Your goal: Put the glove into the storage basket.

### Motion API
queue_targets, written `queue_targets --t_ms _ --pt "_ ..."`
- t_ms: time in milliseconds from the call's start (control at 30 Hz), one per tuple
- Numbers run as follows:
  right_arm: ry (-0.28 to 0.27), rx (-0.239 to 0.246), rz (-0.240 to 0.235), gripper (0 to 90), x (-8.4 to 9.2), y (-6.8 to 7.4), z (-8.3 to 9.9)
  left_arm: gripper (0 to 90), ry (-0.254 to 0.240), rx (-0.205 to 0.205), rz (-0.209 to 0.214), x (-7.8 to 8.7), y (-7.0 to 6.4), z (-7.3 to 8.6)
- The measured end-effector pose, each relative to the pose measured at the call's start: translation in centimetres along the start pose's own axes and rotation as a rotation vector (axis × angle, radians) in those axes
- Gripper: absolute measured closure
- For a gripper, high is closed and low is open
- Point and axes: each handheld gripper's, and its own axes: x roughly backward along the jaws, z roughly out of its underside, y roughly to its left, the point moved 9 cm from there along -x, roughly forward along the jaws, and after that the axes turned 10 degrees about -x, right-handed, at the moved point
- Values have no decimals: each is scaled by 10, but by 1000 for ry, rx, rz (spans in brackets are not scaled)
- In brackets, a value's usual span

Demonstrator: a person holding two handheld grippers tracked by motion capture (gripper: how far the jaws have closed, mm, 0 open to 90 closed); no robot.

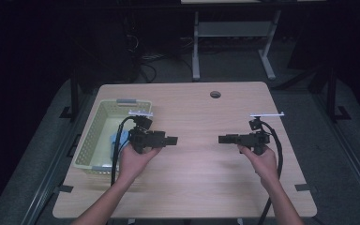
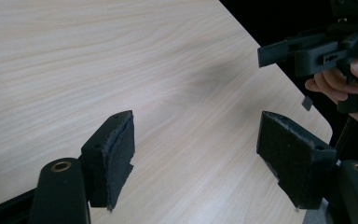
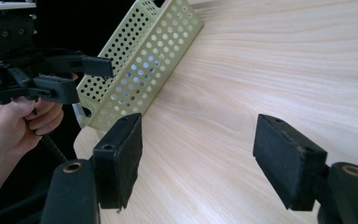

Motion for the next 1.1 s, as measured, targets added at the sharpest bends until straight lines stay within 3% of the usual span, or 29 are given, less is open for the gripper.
queue_targets --t_ms 367,733,1100 --pt "5 -28 -3 312 8 -14 11 270 10 -31 31 -13 -18 10" --pt "5 -46 7 310 17 -32 26 269 -17 -32 59 -20 -29 22" --pt "9 -41 12 308 25 -36 38 267 -16 -33 88 -30 -41 46"
